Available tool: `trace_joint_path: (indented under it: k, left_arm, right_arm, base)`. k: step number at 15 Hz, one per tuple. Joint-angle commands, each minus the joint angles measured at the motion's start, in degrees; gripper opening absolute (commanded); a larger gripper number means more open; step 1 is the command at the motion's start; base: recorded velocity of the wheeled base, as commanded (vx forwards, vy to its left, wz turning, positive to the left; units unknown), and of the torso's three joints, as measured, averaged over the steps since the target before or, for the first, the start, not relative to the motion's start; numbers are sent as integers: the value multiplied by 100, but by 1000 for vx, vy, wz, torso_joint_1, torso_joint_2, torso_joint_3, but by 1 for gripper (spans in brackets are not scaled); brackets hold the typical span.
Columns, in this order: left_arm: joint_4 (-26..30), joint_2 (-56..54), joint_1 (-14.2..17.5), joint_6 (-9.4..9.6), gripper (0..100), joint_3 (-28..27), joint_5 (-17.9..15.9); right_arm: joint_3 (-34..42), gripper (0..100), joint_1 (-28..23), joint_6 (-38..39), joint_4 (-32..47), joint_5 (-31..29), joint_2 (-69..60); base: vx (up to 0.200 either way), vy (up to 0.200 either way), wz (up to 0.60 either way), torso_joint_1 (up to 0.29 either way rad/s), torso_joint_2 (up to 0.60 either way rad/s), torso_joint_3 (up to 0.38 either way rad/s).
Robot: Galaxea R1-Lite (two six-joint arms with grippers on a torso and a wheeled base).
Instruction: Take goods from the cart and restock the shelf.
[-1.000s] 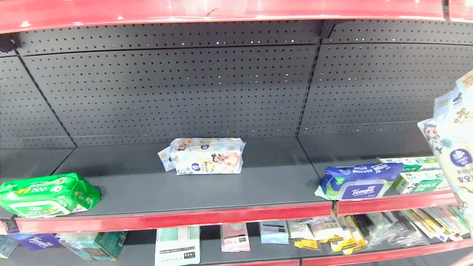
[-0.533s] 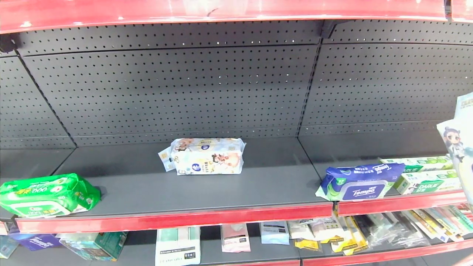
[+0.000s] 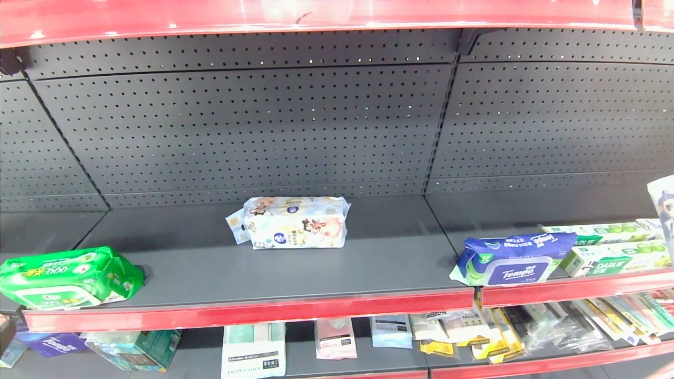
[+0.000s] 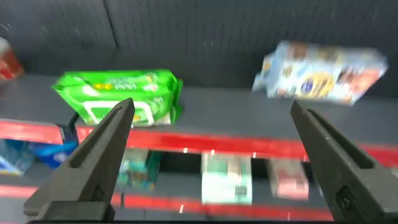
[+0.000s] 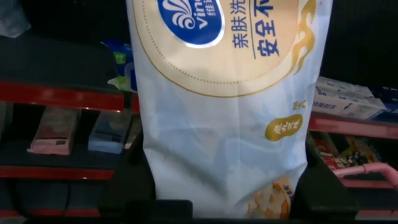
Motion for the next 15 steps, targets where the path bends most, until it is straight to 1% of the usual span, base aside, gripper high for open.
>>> trace_joint_path:
  k: [1, 2, 3, 4, 5, 6, 7, 8, 9, 11, 12, 13, 15]
  left_arm:
    - [-86, 2723, -7, 956, 100, -616, -920]
    - [-121, 3215, 63, 1413, 100, -810, -1526]
    - [-130, 3760, 63, 1694, 100, -1100, -1983]
    - [-130, 4156, 54, 1852, 100, -1363, -2326]
    - [-130, 4622, 72, 2142, 100, -1671, -2730]
    - [-130, 4841, 116, 2336, 100, -1803, -2906]
    - [-130, 5386, 160, 3083, 100, -2110, -3275]
    - [-103, 5747, 160, 3672, 100, -2295, -3495]
    - [-95, 5940, 160, 3979, 100, -2400, -3565]
    - [-121, 6731, 160, 4779, 100, -2849, -3741]
    - [-112, 6986, 160, 5060, 100, -3042, -3829]
    - [-103, 7162, 151, 5254, 100, -3209, -3846]
    - [-103, 7522, 98, 5500, 100, -3543, -3846]
  right_arm:
    - [156, 0, -12, -2, 17, -14, -302]
    - [208, 0, -12, -10, 26, -14, -434]
    - [217, 0, -12, -10, 52, -23, -540]
    - [208, 0, -21, -10, 70, -40, -601]
    - [208, 0, -21, -10, 79, -84, -715]
    - [217, 0, -21, -10, 79, -128, -742]
    - [279, 0, -21, -19, 79, -216, -856]
    - [305, 0, -21, -28, 79, -234, -873]
    - [314, 0, -21, -37, 79, -234, -882]
    - [340, 0, -21, -54, 79, -251, -865]
    - [340, 0, -21, -54, 79, -286, -865]
    - [375, 0, -21, -54, 79, -339, -865]
    - [446, 0, -21, -54, 79, -374, -917]
  base:
    - [0, 0, 0, 0, 0, 0]
    - [0, 0, 0, 0, 0, 0]
    - [0, 0, 0, 0, 0, 0]
    - [0, 0, 0, 0, 0, 0]
    - [0, 0, 0, 0, 0, 0]
    - [0, 0, 0, 0, 0, 0]
    - [0, 0, 0, 0, 0, 0]
    - [0, 0, 0, 0, 0, 0]
    - [0, 0, 0, 0, 0, 0]
    - [0, 0, 0, 0, 0, 0]
    - [0, 0, 0, 0, 0, 0]
    - [0, 0, 0, 0, 0, 0]
    - [0, 0, 0, 0, 0, 0]
